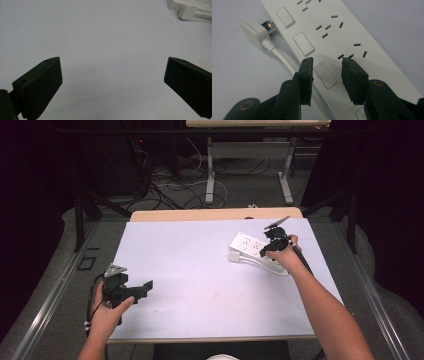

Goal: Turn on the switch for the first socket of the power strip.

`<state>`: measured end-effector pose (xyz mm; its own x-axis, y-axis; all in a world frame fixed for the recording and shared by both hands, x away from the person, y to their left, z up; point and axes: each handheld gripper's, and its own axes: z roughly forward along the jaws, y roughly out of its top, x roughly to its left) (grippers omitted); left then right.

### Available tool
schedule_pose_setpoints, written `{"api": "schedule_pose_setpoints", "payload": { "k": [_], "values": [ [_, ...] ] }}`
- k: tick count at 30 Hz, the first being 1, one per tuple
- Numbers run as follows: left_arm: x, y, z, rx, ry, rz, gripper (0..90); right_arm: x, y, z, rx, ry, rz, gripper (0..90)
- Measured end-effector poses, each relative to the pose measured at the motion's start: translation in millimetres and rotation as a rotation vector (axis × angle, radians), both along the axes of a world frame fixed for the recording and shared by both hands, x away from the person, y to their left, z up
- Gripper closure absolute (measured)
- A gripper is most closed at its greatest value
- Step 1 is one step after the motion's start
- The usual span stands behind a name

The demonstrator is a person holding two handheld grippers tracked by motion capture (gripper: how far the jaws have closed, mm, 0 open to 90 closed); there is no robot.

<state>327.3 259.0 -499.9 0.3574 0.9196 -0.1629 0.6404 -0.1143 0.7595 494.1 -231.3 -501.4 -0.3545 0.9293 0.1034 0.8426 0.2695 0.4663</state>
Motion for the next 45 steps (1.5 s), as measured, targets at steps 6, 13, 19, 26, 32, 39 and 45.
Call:
{"api": "schedule_pose_setpoints", "payload": {
  "k": [6,13,19,26,32,39,45],
  "values": [
    [0.2,0.1,-0.2,-0.001,0.001,-0.001,1.5,-1.6,1.7,0.2,0.013,-0.019,0.015,48.9],
    [0.0,0.8,0.2,-0.003,0.012,-0.004,1.5,-3.7,4.3,0.8,0.011,-0.055,0.055,45.1],
    [0.2,1.3,0.6,0.002,0.009,-0.002,1.5,-6.0,7.3,2.7,0.003,-0.07,0.049,43.1],
    [0.4,0.1,-0.5,-0.002,0.003,-0.003,1.5,-8.2,7.3,6.0,0.042,-0.112,0.058,40.7],
    [0.3,0.0,0.0,-0.003,0.001,-0.001,1.5,-9.2,6.1,9.7,0.05,-0.119,0.059,31.9],
    [0.4,-0.6,-0.3,-0.002,0.003,-0.003,1.6,-9.4,4.5,13.9,0.073,-0.173,0.045,15.4],
    [0.3,-0.5,-0.3,-0.005,0.003,-0.003,1.5,-11.7,2.9,16.1,0.075,-0.231,0.032,12.6]
  ]
}}
